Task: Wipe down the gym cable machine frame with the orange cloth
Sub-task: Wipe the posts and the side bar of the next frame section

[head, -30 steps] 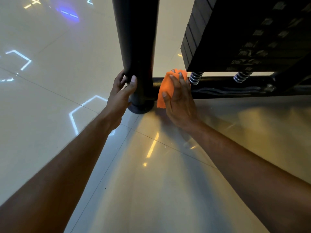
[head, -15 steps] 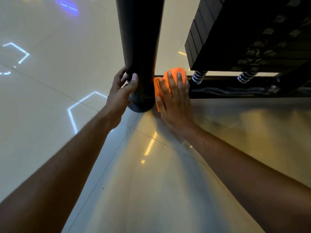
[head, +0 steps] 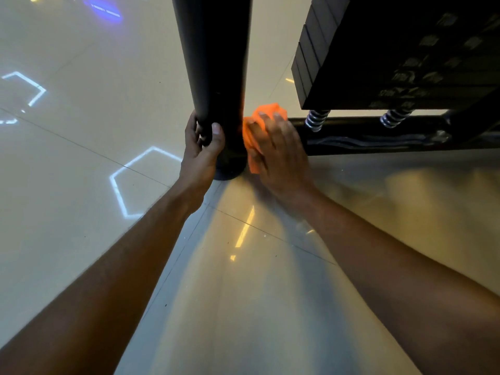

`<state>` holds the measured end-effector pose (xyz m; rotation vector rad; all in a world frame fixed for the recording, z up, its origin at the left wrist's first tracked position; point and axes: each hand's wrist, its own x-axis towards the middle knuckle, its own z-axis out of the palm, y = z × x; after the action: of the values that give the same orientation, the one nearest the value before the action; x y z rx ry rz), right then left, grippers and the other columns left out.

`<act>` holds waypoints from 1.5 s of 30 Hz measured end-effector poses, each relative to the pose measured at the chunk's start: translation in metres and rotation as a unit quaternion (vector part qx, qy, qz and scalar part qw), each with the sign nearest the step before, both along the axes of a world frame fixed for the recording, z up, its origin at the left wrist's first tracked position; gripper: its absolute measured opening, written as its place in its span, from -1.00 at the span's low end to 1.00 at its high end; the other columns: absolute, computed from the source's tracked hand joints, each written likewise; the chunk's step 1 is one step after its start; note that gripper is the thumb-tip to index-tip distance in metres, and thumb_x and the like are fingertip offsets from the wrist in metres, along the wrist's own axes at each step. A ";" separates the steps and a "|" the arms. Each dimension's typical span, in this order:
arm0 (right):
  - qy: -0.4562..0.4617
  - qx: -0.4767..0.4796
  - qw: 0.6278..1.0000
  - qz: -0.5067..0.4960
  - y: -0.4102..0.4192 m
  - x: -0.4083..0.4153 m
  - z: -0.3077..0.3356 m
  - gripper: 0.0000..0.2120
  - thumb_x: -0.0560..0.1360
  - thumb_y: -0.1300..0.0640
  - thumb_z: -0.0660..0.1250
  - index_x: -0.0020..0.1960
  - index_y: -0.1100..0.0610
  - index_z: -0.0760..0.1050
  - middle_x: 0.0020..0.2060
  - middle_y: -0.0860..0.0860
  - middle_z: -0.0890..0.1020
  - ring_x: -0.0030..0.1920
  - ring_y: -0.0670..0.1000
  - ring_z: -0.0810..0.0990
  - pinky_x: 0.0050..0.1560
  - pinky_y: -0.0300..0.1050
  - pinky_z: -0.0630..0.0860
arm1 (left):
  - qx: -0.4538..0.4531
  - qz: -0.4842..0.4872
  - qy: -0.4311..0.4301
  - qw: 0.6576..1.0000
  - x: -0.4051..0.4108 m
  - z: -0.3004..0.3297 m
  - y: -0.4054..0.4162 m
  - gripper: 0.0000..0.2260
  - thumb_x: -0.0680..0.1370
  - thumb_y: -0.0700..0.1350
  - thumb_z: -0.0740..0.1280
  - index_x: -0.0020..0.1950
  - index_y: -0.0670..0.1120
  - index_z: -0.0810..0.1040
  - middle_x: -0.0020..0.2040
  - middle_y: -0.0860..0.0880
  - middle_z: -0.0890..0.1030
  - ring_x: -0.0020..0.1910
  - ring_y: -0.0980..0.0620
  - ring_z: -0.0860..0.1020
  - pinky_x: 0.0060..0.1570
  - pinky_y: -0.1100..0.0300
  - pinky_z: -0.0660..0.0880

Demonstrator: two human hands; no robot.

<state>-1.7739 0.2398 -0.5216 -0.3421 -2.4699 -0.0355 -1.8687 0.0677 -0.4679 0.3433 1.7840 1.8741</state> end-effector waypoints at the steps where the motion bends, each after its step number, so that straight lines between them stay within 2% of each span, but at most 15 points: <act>1: 0.004 -0.007 1.000 -0.023 0.007 0.008 -0.003 -0.49 0.78 -0.08 0.20 0.67 0.11 0.37 0.64 0.15 0.38 0.66 0.26 0.30 0.68 0.19 0.17 | -0.001 -0.002 0.000 1.000 -0.001 -0.001 -0.001 -0.44 0.72 0.15 0.31 0.68 0.24 0.19 0.51 0.27 0.47 0.41 0.37 0.48 0.52 -0.11 0.46; 4: 0.045 -0.086 0.985 -0.145 -0.020 -0.002 -0.003 -0.48 0.78 -0.03 0.21 0.67 0.15 0.35 0.67 0.18 0.33 0.70 0.28 0.22 0.67 0.28 0.15 | -0.008 -0.001 -0.001 1.000 -0.001 -0.002 0.001 -0.44 0.72 0.17 0.30 0.68 0.25 0.17 0.51 0.27 0.46 0.40 0.39 0.47 0.52 -0.09 0.45; 6: 0.038 -0.116 0.981 -0.147 -0.050 -0.021 -0.002 -0.47 0.77 -0.01 0.18 0.69 0.16 0.32 0.68 0.19 0.30 0.71 0.31 0.16 0.69 0.32 0.08 | -0.009 0.008 0.006 1.000 -0.001 -0.003 0.004 -0.44 0.72 0.18 0.29 0.68 0.25 0.16 0.51 0.27 0.47 0.40 0.39 0.48 0.52 -0.12 0.45; 8: 0.001 -0.072 0.994 -0.080 -0.051 -0.023 -0.007 -0.44 0.77 -0.01 0.17 0.71 0.18 0.27 0.69 0.20 0.27 0.72 0.32 0.15 0.70 0.33 0.06 | -0.009 0.015 0.009 1.000 0.000 -0.003 0.006 -0.45 0.73 0.17 0.29 0.68 0.24 0.17 0.48 0.28 0.48 0.39 0.39 0.49 0.51 -0.13 0.46; 12: -0.012 0.106 0.994 -0.015 0.004 0.008 -0.022 -0.44 0.76 -0.06 0.27 0.69 0.14 0.32 0.66 0.21 0.35 0.66 0.31 0.31 0.64 0.30 0.28 | -0.012 0.004 0.010 1.000 -0.002 -0.002 0.002 -0.45 0.74 0.14 0.28 0.68 0.23 0.16 0.50 0.25 0.46 0.39 0.38 0.48 0.50 -0.13 0.47; 15: 0.023 0.003 0.996 -0.092 -0.013 0.005 -0.023 -0.36 0.69 -0.06 0.37 0.68 0.18 0.33 0.67 0.25 0.31 0.68 0.35 0.23 0.67 0.34 0.16 | -0.011 -0.001 0.012 1.000 -0.003 -0.001 0.001 -0.46 0.74 0.15 0.28 0.68 0.23 0.15 0.56 0.18 0.43 0.39 0.33 0.49 0.46 -0.13 0.51; 19: 0.037 -0.120 0.980 -0.154 -0.063 -0.029 -0.014 -0.38 0.74 -0.08 0.23 0.69 0.19 0.29 0.68 0.28 0.25 0.70 0.41 0.13 0.68 0.42 0.03 | -0.012 0.005 0.024 1.000 -0.003 -0.001 0.004 -0.46 0.73 0.17 0.28 0.68 0.23 0.16 0.55 0.17 0.45 0.38 0.33 0.52 0.46 -0.13 0.52; 21: 0.019 -0.067 0.992 -0.108 -0.042 -0.022 -0.018 -0.41 0.76 -0.11 0.21 0.70 0.15 0.31 0.67 0.26 0.30 0.69 0.39 0.19 0.69 0.40 0.06 | -0.013 0.004 0.016 1.000 -0.004 -0.002 0.003 -0.44 0.72 0.18 0.30 0.68 0.24 0.17 0.56 0.17 0.45 0.41 0.30 0.51 0.45 -0.14 0.52; 23: -0.003 0.065 0.997 -0.030 -0.002 0.003 -0.025 -0.46 0.76 -0.03 0.28 0.69 0.09 0.35 0.65 0.22 0.35 0.66 0.35 0.28 0.66 0.35 0.19 | -0.013 0.001 0.010 1.000 -0.004 -0.001 0.001 -0.43 0.72 0.18 0.31 0.68 0.24 0.16 0.56 0.17 0.44 0.44 0.26 0.49 0.46 -0.15 0.51; 25: -0.024 0.113 0.993 0.008 0.028 0.022 -0.024 -0.45 0.72 0.06 0.35 0.69 0.05 0.36 0.66 0.21 0.35 0.67 0.33 0.28 0.65 0.33 0.23 | -0.010 -0.003 0.010 1.000 -0.005 -0.002 0.000 -0.42 0.72 0.17 0.31 0.69 0.24 0.15 0.57 0.16 0.42 0.47 0.22 0.47 0.46 -0.17 0.50; 29: 0.016 -0.065 0.989 -0.134 -0.028 -0.004 -0.011 -0.43 0.73 -0.11 0.26 0.68 0.07 0.36 0.67 0.22 0.31 0.70 0.37 0.18 0.67 0.40 0.08 | -0.004 0.011 0.009 1.000 -0.001 -0.001 0.005 -0.45 0.73 0.15 0.30 0.67 0.21 0.17 0.50 0.21 0.48 0.37 0.35 0.52 0.46 -0.16 0.51; 31: 0.000 -0.093 0.987 -0.132 -0.050 -0.024 -0.005 -0.41 0.74 -0.17 0.20 0.68 0.07 0.35 0.66 0.21 0.33 0.70 0.37 0.16 0.68 0.41 0.03 | -0.010 0.017 0.014 1.000 0.000 -0.001 0.006 -0.45 0.73 0.16 0.30 0.67 0.21 0.17 0.50 0.22 0.48 0.33 0.39 0.53 0.45 -0.14 0.52; 36: -0.050 0.109 0.993 -0.021 0.016 0.002 -0.011 -0.37 0.70 -0.21 0.26 0.70 -0.01 0.32 0.63 0.19 0.40 0.65 0.32 0.33 0.64 0.37 0.24 | -0.021 -0.009 -0.001 1.000 -0.003 0.004 -0.002 -0.44 0.72 0.16 0.30 0.68 0.23 0.16 0.58 0.17 0.41 0.48 0.18 0.47 0.47 -0.14 0.50; 42: -0.057 -0.033 0.993 -0.101 -0.019 -0.012 0.012 -0.41 0.75 -0.24 0.10 0.72 -0.07 0.26 0.65 0.16 0.33 0.68 0.31 0.22 0.66 0.42 0.04 | -0.023 -0.008 0.003 1.000 -0.001 0.003 0.000 -0.43 0.72 0.19 0.29 0.68 0.24 0.14 0.56 0.20 0.42 0.48 0.17 0.48 0.48 -0.14 0.50; 45: -0.103 -0.043 0.991 -0.074 -0.024 -0.012 0.020 -0.37 0.76 -0.28 -0.04 0.75 -0.04 0.21 0.67 0.16 0.30 0.70 0.33 0.17 0.65 0.45 0.01 | -0.039 -0.005 0.004 0.999 -0.001 -0.002 0.002 -0.38 0.68 0.28 0.29 0.69 0.26 0.13 0.57 0.20 0.42 0.49 0.18 0.47 0.47 -0.12 0.50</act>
<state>-1.7863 0.2158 -0.5015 -0.5861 -2.6499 -0.0285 -1.8693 0.0694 -0.4701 0.3316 1.8510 1.7928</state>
